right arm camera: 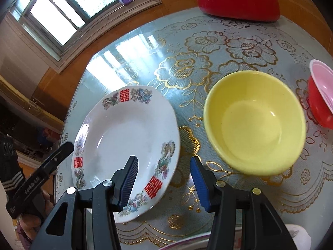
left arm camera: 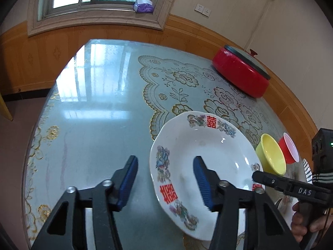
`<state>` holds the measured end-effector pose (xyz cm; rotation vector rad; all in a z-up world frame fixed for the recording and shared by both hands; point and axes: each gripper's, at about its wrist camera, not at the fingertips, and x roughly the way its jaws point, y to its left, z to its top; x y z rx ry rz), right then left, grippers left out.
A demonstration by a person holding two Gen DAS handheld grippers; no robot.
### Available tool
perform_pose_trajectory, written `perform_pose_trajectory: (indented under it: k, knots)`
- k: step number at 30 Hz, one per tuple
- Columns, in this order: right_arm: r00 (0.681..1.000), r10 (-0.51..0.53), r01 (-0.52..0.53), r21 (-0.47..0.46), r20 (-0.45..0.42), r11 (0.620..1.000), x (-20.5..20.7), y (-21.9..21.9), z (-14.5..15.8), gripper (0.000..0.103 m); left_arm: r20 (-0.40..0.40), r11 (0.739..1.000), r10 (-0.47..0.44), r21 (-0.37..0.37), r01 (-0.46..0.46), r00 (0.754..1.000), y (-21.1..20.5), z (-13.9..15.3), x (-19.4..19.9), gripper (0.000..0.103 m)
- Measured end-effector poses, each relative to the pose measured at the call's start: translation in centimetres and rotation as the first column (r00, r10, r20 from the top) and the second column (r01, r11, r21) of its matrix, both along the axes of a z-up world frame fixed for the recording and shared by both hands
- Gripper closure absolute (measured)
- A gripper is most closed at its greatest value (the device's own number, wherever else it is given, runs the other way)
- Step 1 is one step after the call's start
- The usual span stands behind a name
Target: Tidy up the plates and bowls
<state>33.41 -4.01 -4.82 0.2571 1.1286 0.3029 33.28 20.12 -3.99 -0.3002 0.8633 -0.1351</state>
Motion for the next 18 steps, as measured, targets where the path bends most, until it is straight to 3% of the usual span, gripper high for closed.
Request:
perform_pose_trajectory:
  k: [5,7,11,18]
  knots:
    - [1.000,0.031,-0.031,-0.028,-0.005,0.999,0.8,1.5,-0.8,0.052,-0.018,0.999,-0.032,0.024,0.033,0.999,-0.6,-0.8,1.7,0.064]
    - [0.999,0.039,-0.039,-0.035,-0.009,0.999,1.1,2.0,-1.3,0.058,-0.028,0.999,-0.043,0.024,0.044,0.999,-0.6,-1.3,2.3,0.064]
    - [0.999,0.040,-0.038,-0.113,0.017,0.993,1.3,2.8,-1.2,0.065,-0.073,0.998,-0.049,0.030,0.051,0.996,-0.5,-2.4,3.1,0.074]
    - [0.998,0.066,-0.062,-0.154,0.018,0.986,1.3,3.2,-1.3,0.070,-0.052,0.997,-0.048,0.062,0.051,0.997,-0.7,-2.5,1.5,0.075]
